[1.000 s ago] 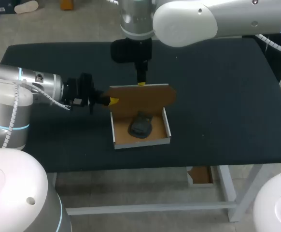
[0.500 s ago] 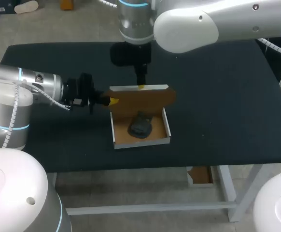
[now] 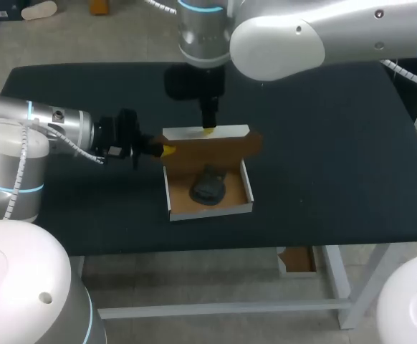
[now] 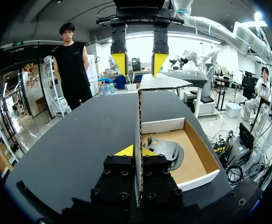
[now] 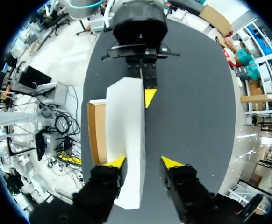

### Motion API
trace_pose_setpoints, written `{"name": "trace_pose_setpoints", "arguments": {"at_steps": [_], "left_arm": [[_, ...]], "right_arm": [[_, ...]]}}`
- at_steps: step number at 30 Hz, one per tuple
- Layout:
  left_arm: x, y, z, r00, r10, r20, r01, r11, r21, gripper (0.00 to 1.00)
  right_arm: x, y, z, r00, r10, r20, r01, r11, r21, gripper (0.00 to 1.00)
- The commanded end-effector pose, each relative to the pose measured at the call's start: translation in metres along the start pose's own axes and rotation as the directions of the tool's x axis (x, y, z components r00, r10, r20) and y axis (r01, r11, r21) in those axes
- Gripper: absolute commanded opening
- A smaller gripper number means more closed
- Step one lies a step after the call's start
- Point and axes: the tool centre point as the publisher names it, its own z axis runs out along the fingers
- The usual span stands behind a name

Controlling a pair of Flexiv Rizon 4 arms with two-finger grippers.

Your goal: Assemble the packaging by folding the flat box into shape, placing the metal phone stand inside, and closing the box properly

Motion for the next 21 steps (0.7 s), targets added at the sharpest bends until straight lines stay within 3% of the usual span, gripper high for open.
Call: {"name": "trace_pose_setpoints", "arguments": {"at_steps": [1, 21], "left_arm": [[-0.001, -0.003, 0.0, 1.0, 0.0, 0.0, 0.0, 1.0, 0.003, 0.0], [-0.001, -0.003, 0.0, 1.0, 0.0, 0.0, 0.0, 1.0, 0.003, 0.0]], "right_arm": [[-0.004, -0.003, 0.008, 1.0, -0.006, -0.02, 0.006, 1.0, -0.023, 0.48], [-0.005, 0.001, 0.018, 0.998, -0.029, -0.06, 0.026, 0.999, -0.048, 0.46]]}}
